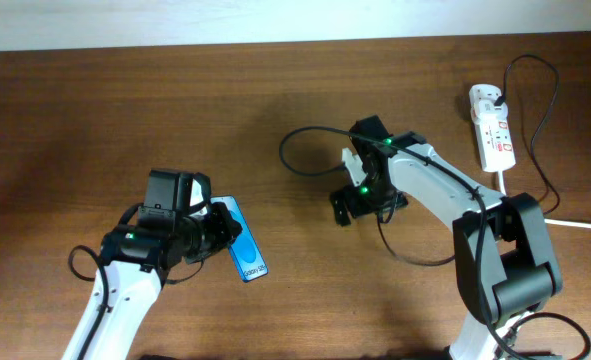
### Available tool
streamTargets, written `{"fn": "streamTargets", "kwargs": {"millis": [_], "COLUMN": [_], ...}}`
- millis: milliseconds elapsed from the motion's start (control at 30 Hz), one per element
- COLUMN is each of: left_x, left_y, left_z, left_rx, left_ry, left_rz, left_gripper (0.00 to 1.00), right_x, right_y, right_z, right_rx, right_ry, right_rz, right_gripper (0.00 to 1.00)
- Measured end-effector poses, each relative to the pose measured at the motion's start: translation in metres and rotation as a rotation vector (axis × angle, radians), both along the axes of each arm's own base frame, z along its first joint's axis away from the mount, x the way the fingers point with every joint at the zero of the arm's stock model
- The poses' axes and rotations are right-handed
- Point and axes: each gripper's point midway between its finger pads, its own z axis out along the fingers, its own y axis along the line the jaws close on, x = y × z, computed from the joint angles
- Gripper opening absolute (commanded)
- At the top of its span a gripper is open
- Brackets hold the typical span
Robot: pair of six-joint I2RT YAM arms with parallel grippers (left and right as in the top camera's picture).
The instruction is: Plug charger to phone and switch on socket
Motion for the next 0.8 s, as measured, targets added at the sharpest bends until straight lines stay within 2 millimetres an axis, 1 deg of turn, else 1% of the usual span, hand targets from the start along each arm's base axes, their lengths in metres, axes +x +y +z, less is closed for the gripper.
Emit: {"fn": "streamTargets", "kwargs": {"millis": [67, 100, 133, 200, 267, 333, 433, 467, 533, 567, 600, 633, 667, 700, 733, 767, 800], "left_x": [0.0, 0.0, 0.0, 0.0, 0.0, 0.0, 0.0, 0.0, 0.0, 0.0, 0.0, 0.0, 0.001, 0.002, 0.002, 0.002, 0.002], "left_y": [0.0, 0.0, 0.0, 0.0, 0.0, 0.0, 0.0, 0.0, 0.0, 0.0, 0.0, 0.0, 0.0, 0.0, 0.0, 0.0, 0.0], "left_z": [0.0, 0.0, 0.0, 0.0, 0.0, 0.0, 0.0, 0.0, 0.0, 0.0, 0.0, 0.0, 0.001, 0.001, 0.001, 0.001, 0.001], "left_rx": [0.0, 0.0, 0.0, 0.0, 0.0, 0.0, 0.0, 0.0, 0.0, 0.0, 0.0, -0.001, -0.001, -0.001, 0.0, 0.001, 0.001], "left_ry": [0.0, 0.0, 0.0, 0.0, 0.0, 0.0, 0.0, 0.0, 0.0, 0.0, 0.0, -0.002, -0.004, -0.009, -0.01, -0.01, -0.012], "left_rz": [0.0, 0.0, 0.0, 0.0, 0.0, 0.0, 0.0, 0.0, 0.0, 0.0, 0.0, 0.0, 0.0, 0.001, 0.001, 0.001, 0.001], "left_gripper": [0.0, 0.0, 0.0, 0.0, 0.0, 0.0, 0.0, 0.0, 0.0, 0.0, 0.0, 0.0, 0.0, 0.0, 0.0, 0.0, 0.0], "right_x": [0.018, 0.024, 0.038, 0.057, 0.073, 0.078, 0.09, 0.094, 0.097, 0.094, 0.087, 0.073, 0.052, 0.038, 0.02, 0.016, 0.015], "right_y": [-0.008, -0.009, -0.003, 0.01, 0.023, 0.029, 0.035, 0.034, 0.023, 0.019, 0.019, 0.024, 0.038, 0.048, 0.054, 0.058, 0.059], "right_z": [-0.001, 0.0, 0.001, 0.006, 0.014, 0.021, 0.042, 0.049, 0.054, 0.052, 0.049, 0.045, 0.046, 0.052, 0.069, 0.084, 0.09], "right_rx": [-0.057, -0.067, -0.043, -0.035, -0.127, -0.193, -0.318, -0.379, -0.45, -0.462, -0.443, -0.385, -0.284, -0.216, -0.161, -0.136, -0.128], "right_ry": [-0.082, -0.109, -0.165, -0.264, -0.395, -0.457, -0.57, -0.607, -0.624, -0.595, -0.55, -0.466, -0.346, -0.273, -0.181, -0.163, -0.16], "right_rz": [-0.008, -0.014, -0.021, -0.006, 0.039, 0.069, 0.139, 0.169, 0.188, 0.199, 0.218, 0.25, 0.306, 0.339, 0.371, 0.38, 0.379], "right_gripper": [0.99, 0.98, 0.98, 0.98, 0.98, 0.98, 0.98, 0.98, 0.98, 0.98, 0.98, 0.98, 0.98, 0.98, 0.98, 0.98, 0.98]}}
